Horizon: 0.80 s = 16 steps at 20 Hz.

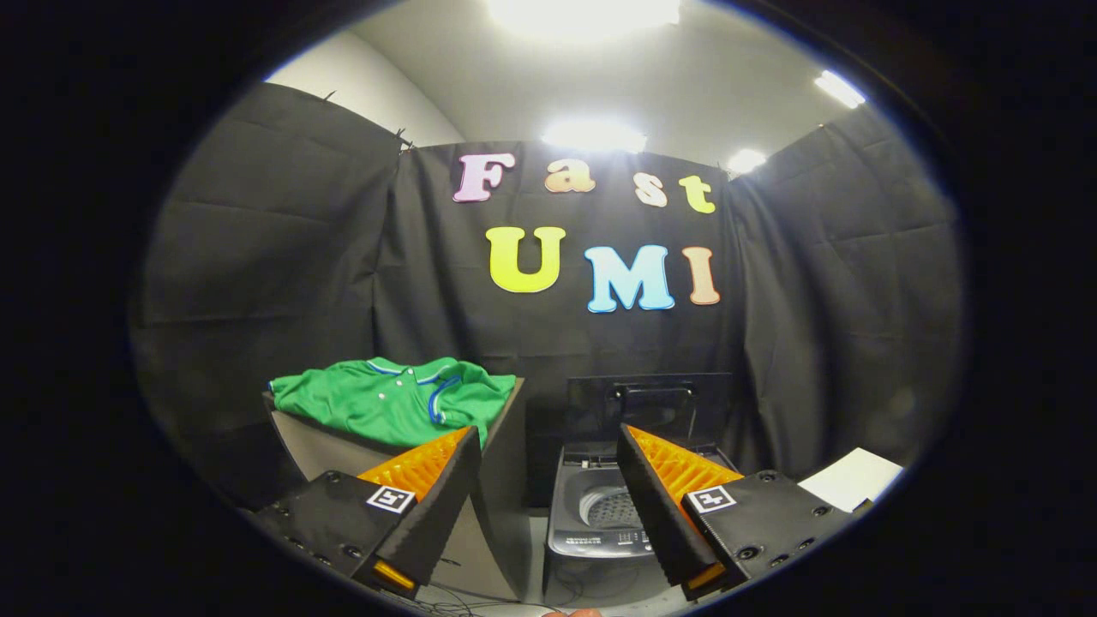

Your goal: Put the clothes into the washing machine and then close the washing machine lid.

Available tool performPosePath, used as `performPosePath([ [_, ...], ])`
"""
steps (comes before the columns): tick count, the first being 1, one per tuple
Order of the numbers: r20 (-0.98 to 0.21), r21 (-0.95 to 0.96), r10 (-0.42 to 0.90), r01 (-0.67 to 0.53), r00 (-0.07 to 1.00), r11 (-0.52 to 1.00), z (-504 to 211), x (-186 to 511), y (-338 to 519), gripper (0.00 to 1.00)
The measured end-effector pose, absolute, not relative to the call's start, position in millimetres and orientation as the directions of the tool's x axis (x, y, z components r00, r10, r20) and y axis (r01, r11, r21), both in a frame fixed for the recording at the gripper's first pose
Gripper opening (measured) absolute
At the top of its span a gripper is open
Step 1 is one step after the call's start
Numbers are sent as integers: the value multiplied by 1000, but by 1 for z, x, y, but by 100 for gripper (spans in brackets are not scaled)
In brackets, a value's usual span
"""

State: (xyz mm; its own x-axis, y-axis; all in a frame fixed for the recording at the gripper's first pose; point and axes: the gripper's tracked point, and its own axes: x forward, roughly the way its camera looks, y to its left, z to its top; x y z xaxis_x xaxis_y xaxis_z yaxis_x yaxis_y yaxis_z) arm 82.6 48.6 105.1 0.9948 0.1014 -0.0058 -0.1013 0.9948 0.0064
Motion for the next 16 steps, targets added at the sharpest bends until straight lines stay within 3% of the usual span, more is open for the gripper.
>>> performPosePath([
  [9, -51, 6, 199, -199, 979, 980, 187, 143, 100, 99],
  [16, -235, 14, 281, -286, 931, 958, 188, 185, 149, 100],
])
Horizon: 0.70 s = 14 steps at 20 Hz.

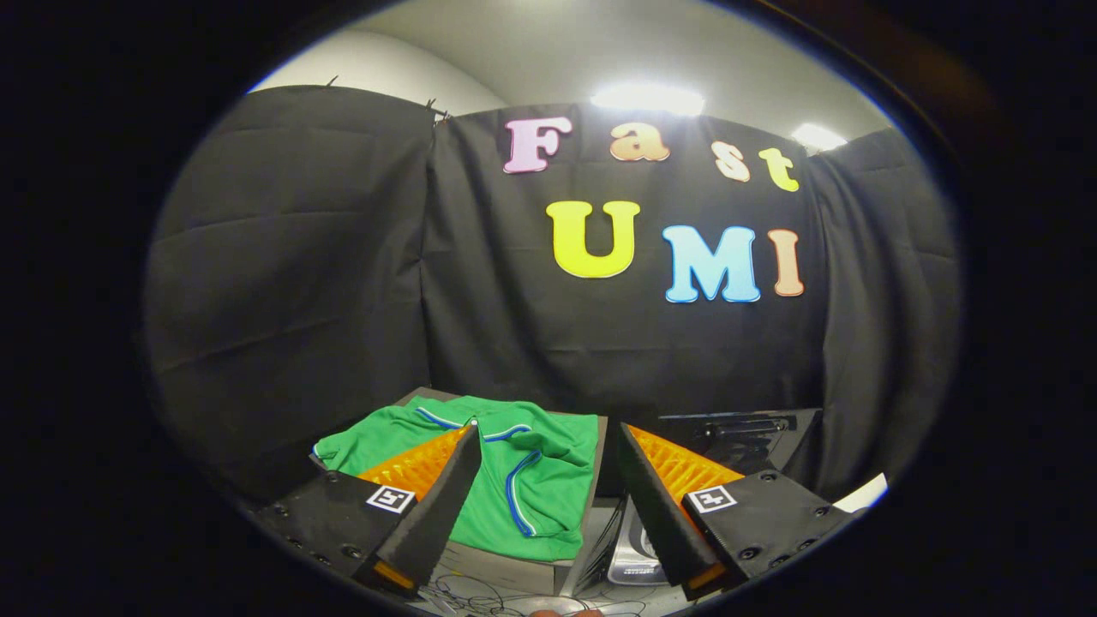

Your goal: Put the clothes into the washing machine and then close the washing machine lid.

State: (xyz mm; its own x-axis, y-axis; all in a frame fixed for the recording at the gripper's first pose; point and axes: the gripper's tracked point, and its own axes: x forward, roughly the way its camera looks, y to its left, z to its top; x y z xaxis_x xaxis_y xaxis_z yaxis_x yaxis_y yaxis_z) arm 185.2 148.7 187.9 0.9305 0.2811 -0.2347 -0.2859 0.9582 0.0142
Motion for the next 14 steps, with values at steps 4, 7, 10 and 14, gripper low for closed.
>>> performPosePath([
  [4, -341, 78, 300, -291, 891, 953, 174, 208, 181, 99],
  [7, -391, 95, 302, -288, 870, 953, 167, 220, 203, 100],
  [10, -438, 101, 308, -294, 845, 950, 160, 234, 225, 97],
  [14, -482, 54, 279, -290, 831, 956, 147, 249, 242, 97],
])
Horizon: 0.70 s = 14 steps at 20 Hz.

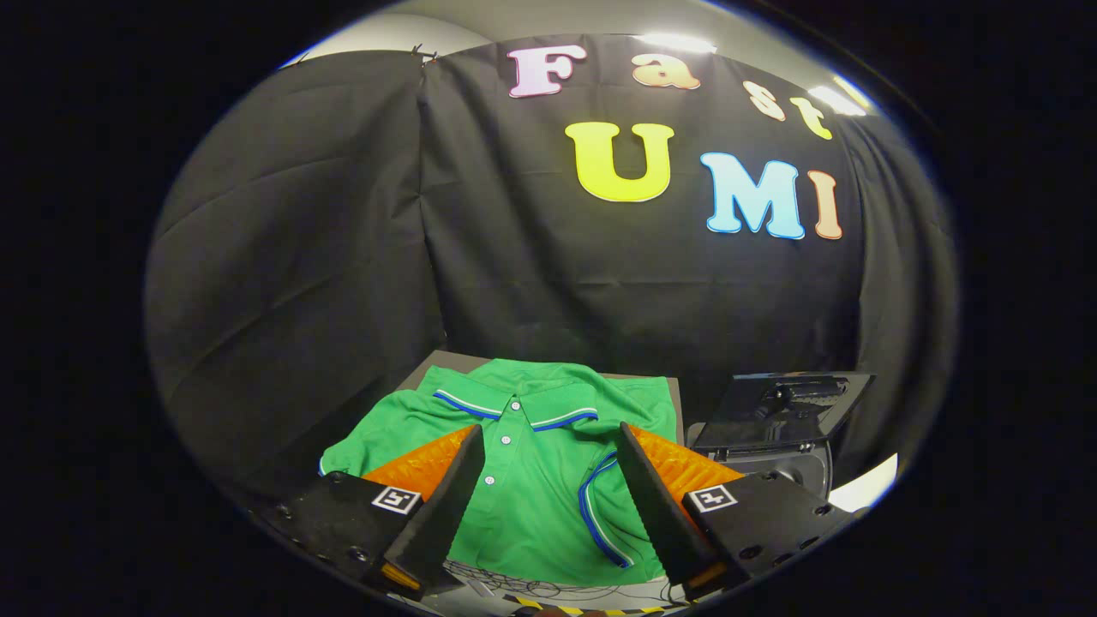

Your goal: Put the clothes into the washing machine and then close the washing machine lid.

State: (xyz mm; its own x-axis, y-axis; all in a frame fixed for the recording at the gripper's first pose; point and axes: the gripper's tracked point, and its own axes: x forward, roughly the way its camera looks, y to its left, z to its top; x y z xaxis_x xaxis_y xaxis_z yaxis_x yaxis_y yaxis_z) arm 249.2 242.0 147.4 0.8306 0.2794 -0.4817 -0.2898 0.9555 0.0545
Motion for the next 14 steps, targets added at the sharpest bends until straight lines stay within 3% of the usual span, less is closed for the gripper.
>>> performPosePath([
  [14, -596, -17, 214, -279, 774, 960, 72, 283, 263, 98],
])
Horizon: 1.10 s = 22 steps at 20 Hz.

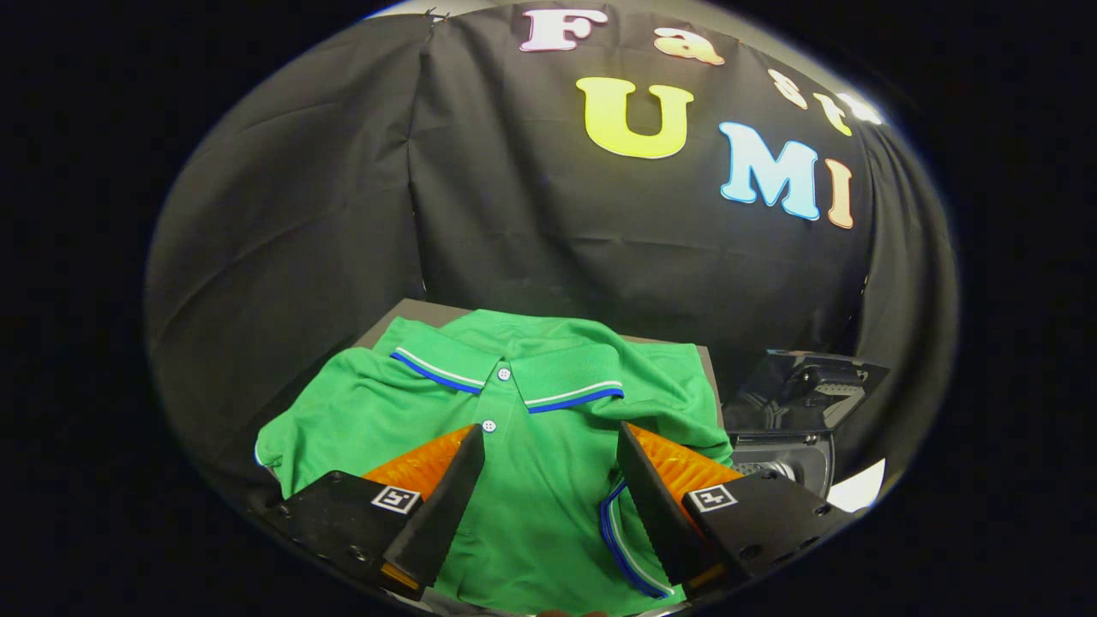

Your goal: Put the clothes into the washing machine and then close the washing machine lid.

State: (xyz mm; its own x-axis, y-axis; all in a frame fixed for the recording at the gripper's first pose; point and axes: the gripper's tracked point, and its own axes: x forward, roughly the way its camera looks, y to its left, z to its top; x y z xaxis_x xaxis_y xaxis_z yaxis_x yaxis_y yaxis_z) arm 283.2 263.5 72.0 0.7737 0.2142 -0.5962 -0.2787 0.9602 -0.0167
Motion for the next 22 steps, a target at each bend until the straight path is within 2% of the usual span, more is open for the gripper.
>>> performPosePath([
  [11, -681, 53, 269, -321, 681, 946, 46, 269, 295, 98],
  [21, -683, 1, 263, -359, 681, 933, 43, 268, 296, 98],
  [22, -681, -3, 268, -369, 681, 929, 43, 268, 296, 95],
])
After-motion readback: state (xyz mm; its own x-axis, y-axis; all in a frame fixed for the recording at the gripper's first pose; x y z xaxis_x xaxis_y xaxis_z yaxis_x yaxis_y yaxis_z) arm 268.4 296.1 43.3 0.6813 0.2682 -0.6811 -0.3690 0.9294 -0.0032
